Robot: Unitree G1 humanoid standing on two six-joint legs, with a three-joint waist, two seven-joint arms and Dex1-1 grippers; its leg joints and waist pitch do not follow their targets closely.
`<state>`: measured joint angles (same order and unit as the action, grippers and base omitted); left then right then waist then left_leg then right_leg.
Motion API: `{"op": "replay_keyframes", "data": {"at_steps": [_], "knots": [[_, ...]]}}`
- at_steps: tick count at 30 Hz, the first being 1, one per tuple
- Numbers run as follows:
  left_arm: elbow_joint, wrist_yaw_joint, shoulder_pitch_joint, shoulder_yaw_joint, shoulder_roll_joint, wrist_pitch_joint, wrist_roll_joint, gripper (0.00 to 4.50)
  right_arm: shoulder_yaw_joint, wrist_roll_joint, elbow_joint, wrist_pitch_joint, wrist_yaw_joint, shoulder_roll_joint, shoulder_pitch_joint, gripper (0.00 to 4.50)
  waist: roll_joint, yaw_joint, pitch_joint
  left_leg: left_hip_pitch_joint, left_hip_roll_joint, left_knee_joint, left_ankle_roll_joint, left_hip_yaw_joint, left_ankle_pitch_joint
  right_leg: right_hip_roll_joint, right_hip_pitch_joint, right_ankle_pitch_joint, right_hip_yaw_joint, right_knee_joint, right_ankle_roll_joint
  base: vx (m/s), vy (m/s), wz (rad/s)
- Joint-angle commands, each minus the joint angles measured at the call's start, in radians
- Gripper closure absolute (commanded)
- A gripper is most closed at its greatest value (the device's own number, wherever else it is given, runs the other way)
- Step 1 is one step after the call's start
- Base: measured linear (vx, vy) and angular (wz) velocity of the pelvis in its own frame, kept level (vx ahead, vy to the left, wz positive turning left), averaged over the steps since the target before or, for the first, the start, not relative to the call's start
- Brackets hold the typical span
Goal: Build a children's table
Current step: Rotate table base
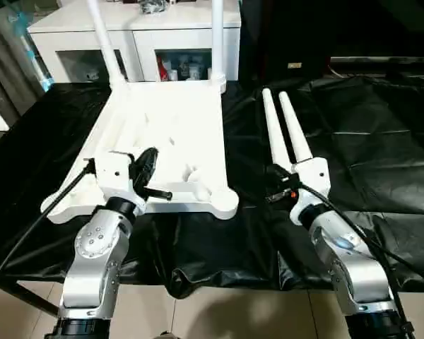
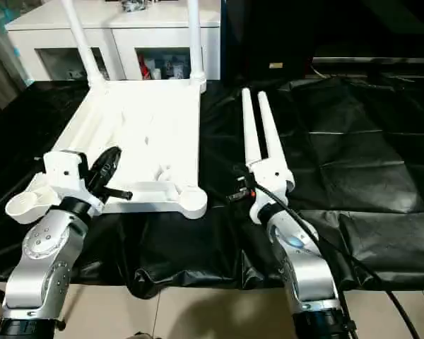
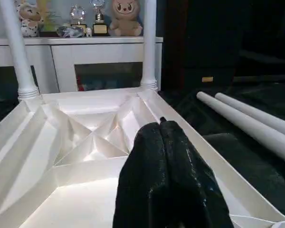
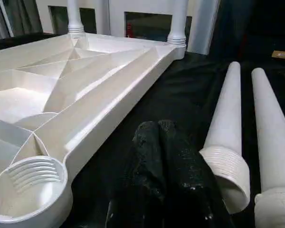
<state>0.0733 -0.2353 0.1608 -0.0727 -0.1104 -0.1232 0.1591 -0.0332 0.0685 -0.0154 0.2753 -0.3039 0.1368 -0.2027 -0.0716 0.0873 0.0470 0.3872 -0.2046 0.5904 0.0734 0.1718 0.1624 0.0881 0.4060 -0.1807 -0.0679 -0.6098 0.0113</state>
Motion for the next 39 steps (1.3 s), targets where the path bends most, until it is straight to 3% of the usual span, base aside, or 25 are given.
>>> {"op": "replay_keyframes", "data": {"at_steps": [1, 19, 20, 21, 22, 23, 24, 26, 28, 30, 31, 35, 36, 38, 39], "knots": [[0.013, 0.006, -0.002, 0.0, -0.003, -0.008, -0.009, 4.5, -0.002, -0.001, 0.005, 0.013, 0.002, -0.001, -0.013, 4.47, 0.01, -0.003, -0.056, -0.01, -0.009, -0.078, 0.007, -0.008, 0.352, 0.036, -0.029, -0.421, 0.034, 0.102, -0.053, 0.0, 0.0, 0.0], [0.013, 0.006, -0.002, 0.0, -0.003, -0.008, -0.009, 4.5, -0.002, -0.001, 0.005, 0.013, 0.002, -0.001, -0.013, 4.47, 0.01, -0.003, -0.056, -0.011, -0.009, -0.078, 0.008, -0.008, 0.355, 0.036, -0.028, -0.427, 0.035, 0.103, -0.05, 0.0, 0.0, 0.0], [0.239, 0.017, 0.04, -0.027, -0.157, -0.518, 0.027, 4.29, 0.098, 0.146, -0.131, 0.306, 0.114, -0.094, -0.203, 4.31, 0.018, -0.011, -0.057, -0.014, -0.01, -0.076, 0.015, -0.006, 0.345, 0.03, -0.028, -0.4, 0.037, 0.089, -0.062, 0.0, 0.0, 0.0], [0.232, 0.015, 0.038, -0.026, -0.152, -0.501, 0.028, 4.09, 0.102, 0.17, -0.137, 0.281, 0.097, -0.096, -0.192, 4.13, 0.024, -0.012, -0.063, -0.014, -0.003, -0.072, 0.02, -0.018, 0.318, 0.031, -0.038, -0.359, 0.037, 0.062, -0.082, 0.0, 0.0, 0.0], [0.224, 0.014, 0.037, -0.024, -0.145, -0.483, 0.029, 4.09, 0.108, 0.202, -0.143, 0.253, 0.076, -0.099, -0.18, 4.13, 0.013, -0.021, -0.066, 0.005, 0.0, -0.074, 0.012, -0.022, 0.252, 0.032, -0.043, -0.338, 0.031, 0.065, -0.07, 0.0, 0.0, 0.0], [0.222, 0.015, 0.033, -0.022, -0.14, -0.471, 0.027, 4.09, 0.113, 0.226, -0.147, 0.237, 0.06, -0.101, -0.173, 4.13, 0.01, -0.018, -0.06, 0.003, -0.003, -0.073, 0.009, -0.018, 0.245, 0.031, -0.036, -0.336, 0.03, 0.075, -0.059, 0.0, 0.0, 0.0], [0.228, 0.019, 0.02, -0.024, -0.134, -0.462, 0.027, 4.06, 0.11, 0.239, -0.15, 0.23, 0.05, -0.105, -0.168, 4.1, 0.008, -0.017, -0.05, -0.018, -0.008, -0.071, 0.011, -0.009, 0.302, 0.027, -0.012, -0.373, 0.034, 0.092, -0.059, 0.0, 0.0, 0.0], [0.232, 0.02, 0.01, -0.021, -0.132, -0.456, 0.023, 3.67, 0.104, 0.236, -0.152, 0.229, 0.046, -0.106, -0.165, 3.73, 0.013, -0.02, -0.049, -0.026, -0.007, -0.081, 0.03, -0.008, 0.376, 0.027, -0.018, -0.449, 0.035, 0.104, -0.054, 0.0, 0.0, 0.0], [0.228, 0.016, 0.007, -0.018, -0.133, -0.443, 0.018, 3.52, 0.1, 0.237, -0.158, 0.229, 0.048, -0.11, -0.162, 3.56, 0.014, -0.018, -0.061, -0.014, -0.007, -0.082, 0.039, -0.015, 0.328, 0.028, -0.031, -0.364, 0.037, 0.091, -0.061, 0.0, 0.0, 0.0], [0.219, 0.019, 0.013, -0.024, -0.127, -0.425, 0.02, 3.35, 0.097, 0.242, -0.172, 0.229, 0.047, -0.114, -0.159, 3.41, 0.015, -0.018, -0.064, -0.014, -0.008, -0.08, 0.039, -0.012, 0.3, 0.026, -0.03, -0.291, 0.039, 0.085, -0.075, 0.0, 0.0, 0.0], [0.241, 0.037, 0.029, -0.034, -0.13, -0.48, 0.047, 3.23, 0.107, 0.242, -0.195, 0.273, 0.046, -0.117, -0.166, 3.3, 0.014, -0.02, -0.064, -0.013, -0.008, -0.079, 0.041, -0.011, 0.296, 0.025, -0.033, -0.266, 0.039, 0.081, -0.087, 0.0, 0.0, 0.0], [0.251, 0.049, 0.04, -0.045, -0.117, -0.485, 0.039, 2.96, 0.104, 0.26, -0.21, 0.293, 0.046, -0.093, -0.161, 3.04, 0.019, -0.019, -0.06, -0.015, -0.006, -0.079, 0.036, -0.008, 0.307, 0.027, -0.033, -0.299, 0.039, 0.087, -0.086, 0.0, 0.0, 0.0], [0.244, 0.05, 0.034, -0.049, -0.106, -0.454, 0.037, 2.86, 0.103, 0.26, -0.206, 0.287, 0.043, -0.083, -0.156, 2.94, 0.018, -0.017, -0.062, -0.015, -0.005, -0.076, 0.036, -0.008, 0.299, 0.029, -0.034, -0.309, 0.04, 0.087, -0.081, 0.0, 0.0, 0.0], [0.21, 0.065, -0.01, -0.04, -0.076, -0.32, 0.006, 2.7, 0.102, 0.241, -0.176, 0.263, 0.023, -0.056, -0.141, 2.78, 0.035, -0.017, -0.06, -0.007, -0.005, -0.076, 0.025, -0.007, 0.283, 0.031, -0.037, -0.335, 0.04, 0.094, -0.065, 0.0, 0.0, 0.0], [0.2, 0.065, -0.026, -0.034, -0.068, -0.284, 0.002, 2.61, 0.098, 0.228, -0.163, 0.253, 0.016, -0.045, -0.137, 2.7, 0.033, -0.017, -0.06, -0.006, -0.006, -0.076, 0.025, -0.008, 0.282, 0.033, -0.038, -0.343, 0.04, 0.092, -0.061, 0.0, 0.0, 0.0]]}}
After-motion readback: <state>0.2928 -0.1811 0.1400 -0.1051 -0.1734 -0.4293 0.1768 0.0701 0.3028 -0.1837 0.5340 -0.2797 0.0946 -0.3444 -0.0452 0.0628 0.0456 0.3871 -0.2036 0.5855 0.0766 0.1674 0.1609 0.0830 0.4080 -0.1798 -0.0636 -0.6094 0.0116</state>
